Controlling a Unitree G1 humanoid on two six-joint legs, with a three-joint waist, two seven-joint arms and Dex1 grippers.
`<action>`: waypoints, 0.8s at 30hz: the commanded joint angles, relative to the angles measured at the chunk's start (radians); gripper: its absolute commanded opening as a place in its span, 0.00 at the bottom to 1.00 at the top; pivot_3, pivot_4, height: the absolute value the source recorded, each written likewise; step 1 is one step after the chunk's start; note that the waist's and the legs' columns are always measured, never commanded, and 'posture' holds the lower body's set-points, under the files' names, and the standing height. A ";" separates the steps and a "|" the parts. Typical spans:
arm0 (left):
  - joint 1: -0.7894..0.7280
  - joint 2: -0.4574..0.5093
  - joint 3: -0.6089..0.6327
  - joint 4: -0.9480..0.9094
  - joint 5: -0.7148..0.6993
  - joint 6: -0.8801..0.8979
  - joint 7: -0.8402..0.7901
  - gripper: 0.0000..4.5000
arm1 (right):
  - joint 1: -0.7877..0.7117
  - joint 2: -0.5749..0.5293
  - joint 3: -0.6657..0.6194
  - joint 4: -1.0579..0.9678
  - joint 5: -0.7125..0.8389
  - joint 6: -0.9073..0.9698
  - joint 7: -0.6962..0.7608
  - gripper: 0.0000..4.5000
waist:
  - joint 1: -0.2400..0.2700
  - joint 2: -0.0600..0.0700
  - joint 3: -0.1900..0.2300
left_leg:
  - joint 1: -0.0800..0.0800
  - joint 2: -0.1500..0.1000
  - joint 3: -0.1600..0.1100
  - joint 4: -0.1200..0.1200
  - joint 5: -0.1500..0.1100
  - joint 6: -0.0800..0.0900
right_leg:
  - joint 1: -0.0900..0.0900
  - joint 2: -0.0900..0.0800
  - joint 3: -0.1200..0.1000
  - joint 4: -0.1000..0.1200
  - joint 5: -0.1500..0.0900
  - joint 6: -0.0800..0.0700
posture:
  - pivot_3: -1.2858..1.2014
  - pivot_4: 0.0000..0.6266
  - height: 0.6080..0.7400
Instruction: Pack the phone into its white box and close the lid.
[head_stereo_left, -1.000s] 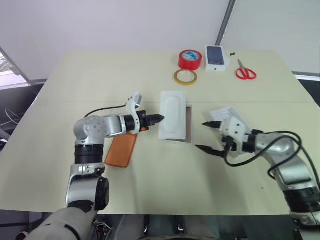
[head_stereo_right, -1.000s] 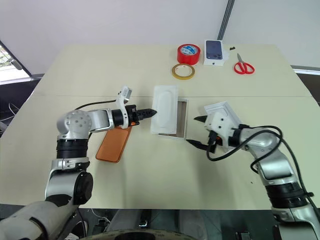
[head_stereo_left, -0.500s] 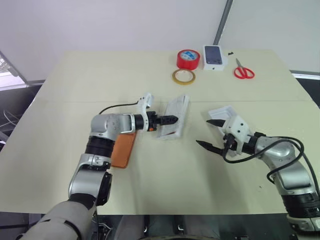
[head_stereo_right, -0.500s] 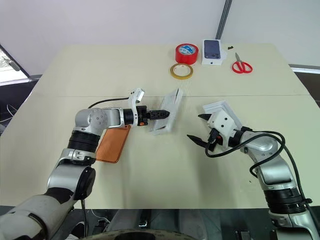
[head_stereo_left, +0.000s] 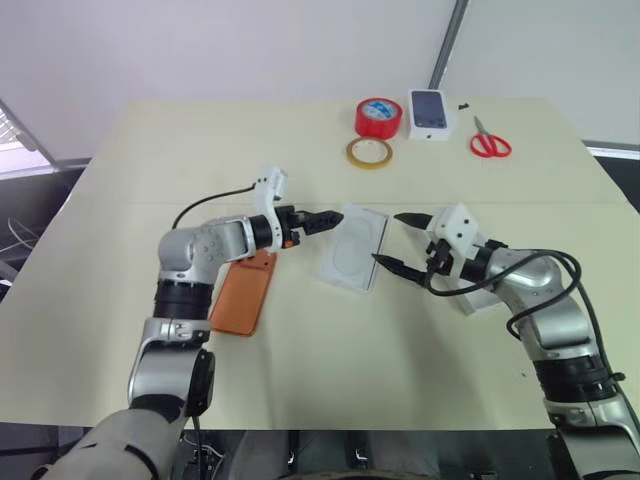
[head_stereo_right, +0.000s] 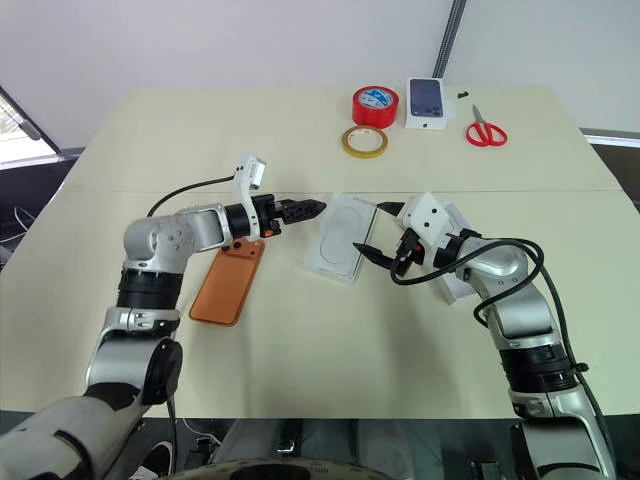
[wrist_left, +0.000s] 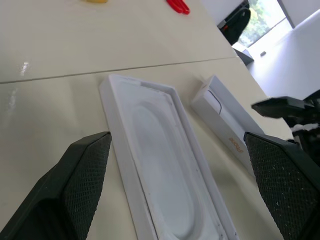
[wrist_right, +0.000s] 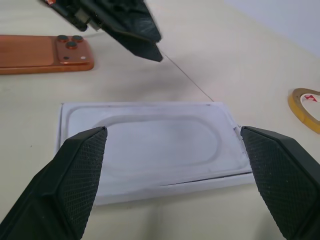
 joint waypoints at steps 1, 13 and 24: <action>0.054 0.069 -0.047 -0.080 0.107 -0.233 -0.065 1.00 | -0.053 0.035 0.017 0.000 0.041 0.057 0.009 0.70 | -0.010 0.000 0.000 | 0.000 0.000 0.000 0.000 0.000 -0.001 | 0.000 0.000 0.000 0.001 0.000 0.000 | 0.52 0.24 1.00; 0.267 0.198 0.124 -0.183 0.016 -0.620 -0.294 1.00 | -0.197 0.169 0.301 0.189 -0.282 -0.028 -0.098 0.01 | -0.004 -0.001 0.001 | -0.007 0.000 0.001 0.002 0.000 0.000 | -0.009 -0.002 0.000 0.005 0.000 -0.001 | 0.52 0.24 1.00; 0.346 0.197 0.091 -0.223 0.056 -0.661 -0.283 1.00 | -0.152 0.021 0.350 0.037 -0.247 0.175 0.145 0.01 | -0.013 -0.002 0.001 | -0.004 0.000 0.001 0.001 -0.004 0.007 | -0.008 -0.001 0.000 0.007 0.000 -0.001 | 0.52 0.24 1.00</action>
